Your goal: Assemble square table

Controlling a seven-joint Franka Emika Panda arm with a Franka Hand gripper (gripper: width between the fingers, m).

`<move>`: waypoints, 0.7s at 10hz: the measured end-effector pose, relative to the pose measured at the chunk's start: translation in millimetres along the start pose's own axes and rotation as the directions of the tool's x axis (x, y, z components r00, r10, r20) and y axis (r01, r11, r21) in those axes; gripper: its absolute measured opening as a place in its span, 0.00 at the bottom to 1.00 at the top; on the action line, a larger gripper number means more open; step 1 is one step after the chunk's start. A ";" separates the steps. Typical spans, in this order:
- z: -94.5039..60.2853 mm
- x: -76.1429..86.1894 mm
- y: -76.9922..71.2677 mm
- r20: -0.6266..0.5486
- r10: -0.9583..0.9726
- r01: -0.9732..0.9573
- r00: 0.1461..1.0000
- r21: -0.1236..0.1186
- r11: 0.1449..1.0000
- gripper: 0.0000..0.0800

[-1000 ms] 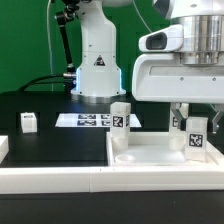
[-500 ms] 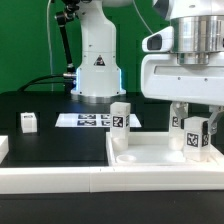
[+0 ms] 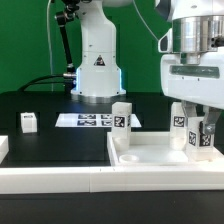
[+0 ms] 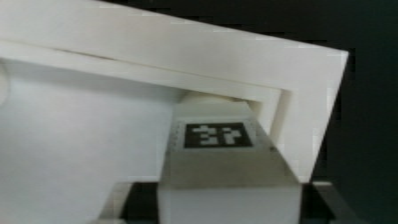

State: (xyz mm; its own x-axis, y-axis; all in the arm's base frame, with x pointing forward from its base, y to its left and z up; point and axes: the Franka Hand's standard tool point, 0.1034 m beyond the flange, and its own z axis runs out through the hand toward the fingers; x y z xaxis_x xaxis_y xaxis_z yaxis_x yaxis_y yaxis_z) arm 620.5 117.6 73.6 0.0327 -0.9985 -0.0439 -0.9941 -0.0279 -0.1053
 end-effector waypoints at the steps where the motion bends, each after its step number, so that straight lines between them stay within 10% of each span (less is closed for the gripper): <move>1: 0.0 -0.1 0.2 0.006 0.083 -0.083 0.996 -0.002 0.997 0.36; 7: -0.3 9.6 -0.5 0.003 0.367 -0.367 0.930 -0.006 0.930 0.36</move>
Offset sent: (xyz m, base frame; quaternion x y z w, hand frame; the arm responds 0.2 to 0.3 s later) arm -0.0056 -0.0008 0.0003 0.0073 -0.0107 0.2468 0.9690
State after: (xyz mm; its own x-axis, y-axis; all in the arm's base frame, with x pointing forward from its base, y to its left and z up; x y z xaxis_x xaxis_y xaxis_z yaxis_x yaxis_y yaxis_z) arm 621.2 108.0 73.5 -0.3339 -0.9390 -0.0821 -0.9374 0.3400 -0.0759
